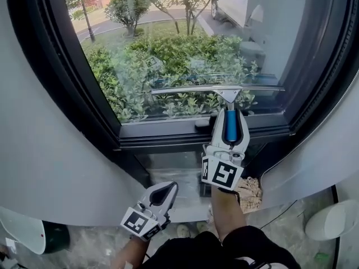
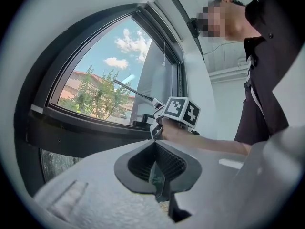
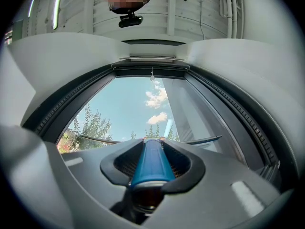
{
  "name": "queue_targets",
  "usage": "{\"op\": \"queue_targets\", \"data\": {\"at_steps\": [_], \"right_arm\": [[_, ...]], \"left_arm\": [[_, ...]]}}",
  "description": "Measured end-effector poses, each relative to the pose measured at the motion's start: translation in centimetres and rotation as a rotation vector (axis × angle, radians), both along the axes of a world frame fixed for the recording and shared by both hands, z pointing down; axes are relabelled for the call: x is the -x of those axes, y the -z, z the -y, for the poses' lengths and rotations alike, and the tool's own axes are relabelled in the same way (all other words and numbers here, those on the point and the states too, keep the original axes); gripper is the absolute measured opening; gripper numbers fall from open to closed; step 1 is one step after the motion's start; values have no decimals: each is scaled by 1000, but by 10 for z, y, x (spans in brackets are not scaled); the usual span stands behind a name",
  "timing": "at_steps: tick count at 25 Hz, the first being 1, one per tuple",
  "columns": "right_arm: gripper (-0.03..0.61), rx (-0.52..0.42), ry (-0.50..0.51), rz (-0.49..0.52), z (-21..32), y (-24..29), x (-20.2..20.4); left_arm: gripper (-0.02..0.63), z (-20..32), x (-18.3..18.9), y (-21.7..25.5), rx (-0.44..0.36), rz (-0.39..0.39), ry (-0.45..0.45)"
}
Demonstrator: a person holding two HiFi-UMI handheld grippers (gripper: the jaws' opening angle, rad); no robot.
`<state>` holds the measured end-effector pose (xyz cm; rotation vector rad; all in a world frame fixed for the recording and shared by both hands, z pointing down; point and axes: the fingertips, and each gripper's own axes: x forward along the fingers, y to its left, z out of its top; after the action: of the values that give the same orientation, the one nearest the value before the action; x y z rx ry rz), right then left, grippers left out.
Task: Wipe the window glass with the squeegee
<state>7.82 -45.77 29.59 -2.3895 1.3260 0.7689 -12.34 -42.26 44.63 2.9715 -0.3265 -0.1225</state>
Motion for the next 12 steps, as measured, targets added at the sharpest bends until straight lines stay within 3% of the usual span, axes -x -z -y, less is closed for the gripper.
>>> {"op": "queue_targets", "data": {"at_steps": [12], "right_arm": [[133, 45, -3, 26, -2, -24, -2]], "left_arm": [[1, -4, 3, -13, 24, 27, -5]]}}
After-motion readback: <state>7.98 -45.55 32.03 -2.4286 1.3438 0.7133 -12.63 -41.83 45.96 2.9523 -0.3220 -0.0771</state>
